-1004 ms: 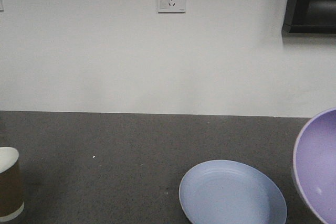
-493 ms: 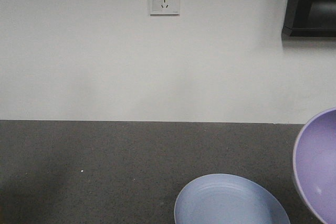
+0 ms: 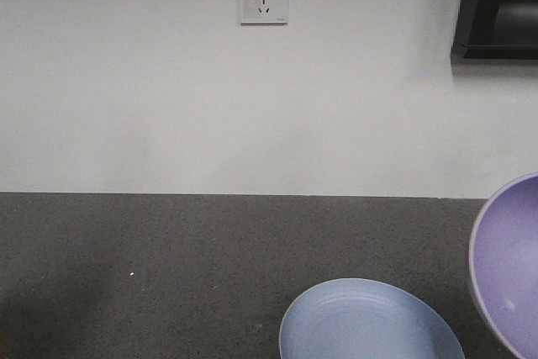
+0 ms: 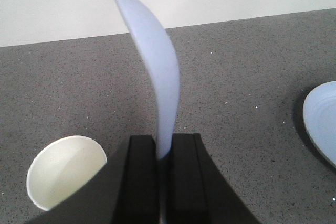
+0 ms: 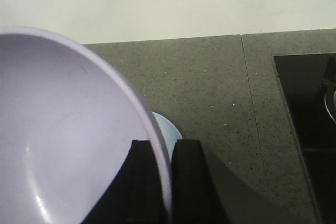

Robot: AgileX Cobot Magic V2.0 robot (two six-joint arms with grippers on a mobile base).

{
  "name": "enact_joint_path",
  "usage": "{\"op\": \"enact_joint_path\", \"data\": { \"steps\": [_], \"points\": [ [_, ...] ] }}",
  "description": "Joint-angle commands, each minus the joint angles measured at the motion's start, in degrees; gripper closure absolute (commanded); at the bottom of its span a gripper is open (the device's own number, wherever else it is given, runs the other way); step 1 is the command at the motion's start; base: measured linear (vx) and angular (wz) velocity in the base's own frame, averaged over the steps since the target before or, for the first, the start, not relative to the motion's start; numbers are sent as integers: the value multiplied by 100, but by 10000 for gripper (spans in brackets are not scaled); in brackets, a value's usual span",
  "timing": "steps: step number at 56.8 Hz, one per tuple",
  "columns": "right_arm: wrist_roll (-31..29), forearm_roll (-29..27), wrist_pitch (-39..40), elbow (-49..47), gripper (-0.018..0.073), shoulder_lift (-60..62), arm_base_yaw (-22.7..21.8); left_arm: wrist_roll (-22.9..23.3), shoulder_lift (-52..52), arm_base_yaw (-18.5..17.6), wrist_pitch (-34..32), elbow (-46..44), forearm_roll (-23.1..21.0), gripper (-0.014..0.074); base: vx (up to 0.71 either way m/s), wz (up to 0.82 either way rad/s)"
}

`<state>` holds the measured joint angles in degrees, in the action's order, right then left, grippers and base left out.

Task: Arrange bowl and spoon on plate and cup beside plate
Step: 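Lower the lavender bowl onto the blue plate and open the right gripper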

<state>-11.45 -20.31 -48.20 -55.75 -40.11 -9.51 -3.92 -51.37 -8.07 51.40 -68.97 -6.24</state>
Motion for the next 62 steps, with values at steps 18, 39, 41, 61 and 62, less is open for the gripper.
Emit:
{"op": "enact_joint_path", "data": {
  "steps": [18,39,41,61,62],
  "points": [
    [-87,-652,396,-182,568,-792,-35,9,35,-34,-533,-163,-177,603,0,0],
    [241,241,45,-1188,568,-3389,1380,9,35,-34,-441,-163,-227,603,0,0],
    [347,359,38,-1306,568,-3666,1463,-2,35,-34,-425,-163,-227,603,0,0],
    [365,97,337,-2073,568,-5420,1782,-3,35,-34,-387,-163,-222,603,0,0],
    [345,49,366,-2084,568,-5456,1782,-3,35,-34,-387,-163,-222,603,0,0]
  ]
}}
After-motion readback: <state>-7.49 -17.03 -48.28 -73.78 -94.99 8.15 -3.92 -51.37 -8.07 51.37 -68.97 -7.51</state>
